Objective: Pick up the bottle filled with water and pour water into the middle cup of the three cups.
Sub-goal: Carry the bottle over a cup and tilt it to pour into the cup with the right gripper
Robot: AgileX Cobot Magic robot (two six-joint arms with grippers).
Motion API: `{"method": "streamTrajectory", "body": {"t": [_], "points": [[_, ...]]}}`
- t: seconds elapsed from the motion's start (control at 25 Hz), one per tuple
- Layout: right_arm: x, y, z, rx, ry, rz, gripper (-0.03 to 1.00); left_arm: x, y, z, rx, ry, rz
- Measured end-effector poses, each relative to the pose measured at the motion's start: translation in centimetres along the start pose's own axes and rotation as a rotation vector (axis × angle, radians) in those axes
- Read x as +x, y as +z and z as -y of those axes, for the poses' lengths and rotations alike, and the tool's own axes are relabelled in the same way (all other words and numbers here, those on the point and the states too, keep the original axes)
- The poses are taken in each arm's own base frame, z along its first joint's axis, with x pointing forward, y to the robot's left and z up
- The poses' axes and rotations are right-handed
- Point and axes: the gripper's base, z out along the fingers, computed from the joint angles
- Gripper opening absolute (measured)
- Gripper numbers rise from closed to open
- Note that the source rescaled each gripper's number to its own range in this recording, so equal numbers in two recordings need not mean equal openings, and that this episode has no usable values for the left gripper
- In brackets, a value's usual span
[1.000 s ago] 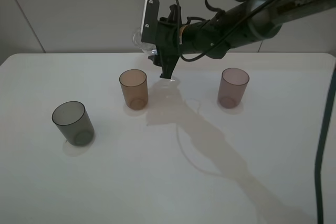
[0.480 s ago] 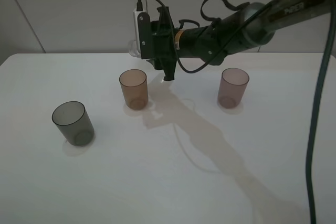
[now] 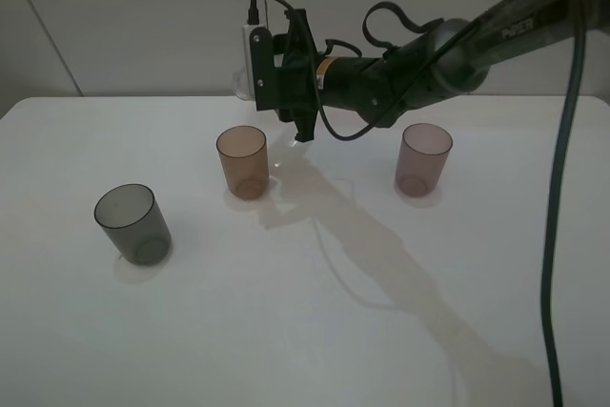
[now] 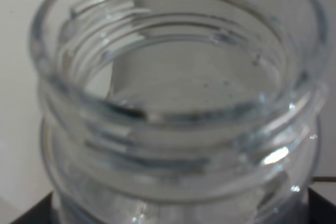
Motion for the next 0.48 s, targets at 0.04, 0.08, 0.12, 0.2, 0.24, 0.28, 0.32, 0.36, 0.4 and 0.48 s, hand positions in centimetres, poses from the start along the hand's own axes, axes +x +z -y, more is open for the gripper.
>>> {"method": "streamTrajectory", "body": {"t": [0.04, 0.08, 0.12, 0.2, 0.24, 0.28, 0.32, 0.36, 0.4, 0.48], "points": [[-0.1, 0.0, 0.0, 0.0, 0.0, 0.002, 0.0, 0.0, 0.0, 0.0, 0.0, 0.0, 0.0], [-0.3, 0.0, 0.0, 0.001, -0.004, 0.006, 0.0, 0.0, 0.0, 0.0, 0.0, 0.0, 0.0], [-0.4, 0.0, 0.0, 0.005, -0.005, 0.009, 0.0, 0.0, 0.0, 0.0, 0.0, 0.0, 0.0], [-0.6, 0.0, 0.0, 0.007, -0.008, 0.015, 0.0, 0.0, 0.0, 0.0, 0.0, 0.0, 0.0], [-0.7, 0.1, 0.0, 0.007, -0.011, 0.018, 0.0, 0.0, 0.0, 0.0, 0.0, 0.0, 0.0], [-0.9, 0.1, -0.1, 0.006, -0.018, 0.021, 0.0, 0.0, 0.0, 0.0, 0.0, 0.0, 0.0], [-1.1, 0.1, -0.1, 0.007, -0.028, 0.024, 0.0, 0.0, 0.0, 0.0, 0.0, 0.0, 0.0], [-1.2, 0.1, -0.1, 0.006, -0.04, 0.028, 0.0, 0.0, 0.0, 0.0, 0.0, 0.0, 0.0], [-1.4, 0.1, -0.1, 0.007, -0.053, 0.03, 0.0, 0.0, 0.0, 0.0, 0.0, 0.0, 0.0], [-1.5, 0.1, 0.0, 0.022, -0.073, 0.039, 0.0, 0.0, 0.0, 0.0, 0.0, 0.0, 0.0]]}}
